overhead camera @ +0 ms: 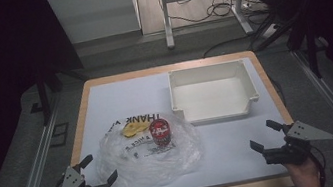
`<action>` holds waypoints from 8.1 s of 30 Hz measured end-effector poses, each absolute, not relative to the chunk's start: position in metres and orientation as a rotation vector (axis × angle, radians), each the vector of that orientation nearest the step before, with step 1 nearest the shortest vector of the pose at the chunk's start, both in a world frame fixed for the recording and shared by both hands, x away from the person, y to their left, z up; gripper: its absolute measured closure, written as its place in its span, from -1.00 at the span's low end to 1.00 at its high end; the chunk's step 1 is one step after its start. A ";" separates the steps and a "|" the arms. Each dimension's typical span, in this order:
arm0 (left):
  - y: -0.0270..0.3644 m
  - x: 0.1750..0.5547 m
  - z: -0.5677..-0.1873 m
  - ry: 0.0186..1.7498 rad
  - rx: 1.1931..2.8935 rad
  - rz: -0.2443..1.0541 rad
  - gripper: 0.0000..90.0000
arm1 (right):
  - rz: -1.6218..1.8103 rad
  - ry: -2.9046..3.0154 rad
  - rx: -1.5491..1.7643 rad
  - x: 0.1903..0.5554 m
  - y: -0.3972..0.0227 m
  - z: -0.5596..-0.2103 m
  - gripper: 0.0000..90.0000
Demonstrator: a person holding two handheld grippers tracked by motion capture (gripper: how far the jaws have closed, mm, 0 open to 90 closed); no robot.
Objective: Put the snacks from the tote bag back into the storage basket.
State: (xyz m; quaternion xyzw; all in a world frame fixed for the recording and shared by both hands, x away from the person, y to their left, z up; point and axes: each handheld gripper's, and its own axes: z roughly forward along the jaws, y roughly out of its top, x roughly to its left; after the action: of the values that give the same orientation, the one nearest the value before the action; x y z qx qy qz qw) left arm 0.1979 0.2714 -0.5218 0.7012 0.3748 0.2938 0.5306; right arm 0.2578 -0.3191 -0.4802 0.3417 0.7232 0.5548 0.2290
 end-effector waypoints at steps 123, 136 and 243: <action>0.265 0.196 -0.521 0.873 1.704 0.688 -0.99 | 1.533 2.180 0.799 0.280 -0.252 -0.481 -1.00; 0.265 0.196 -0.521 0.873 1.708 0.691 -0.99 | 1.542 2.199 0.772 0.282 -0.240 -0.479 -1.00; 0.266 0.196 -0.521 0.876 1.703 0.699 -0.99 | 1.343 2.548 0.716 0.350 -0.127 -0.497 -0.81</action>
State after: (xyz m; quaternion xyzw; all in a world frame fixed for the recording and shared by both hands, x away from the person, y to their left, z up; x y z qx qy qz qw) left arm 0.1956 0.2659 -0.5206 0.7115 0.3660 0.2922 0.5238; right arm 0.3500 -0.1271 -0.4974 0.2403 0.8553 0.4508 0.0870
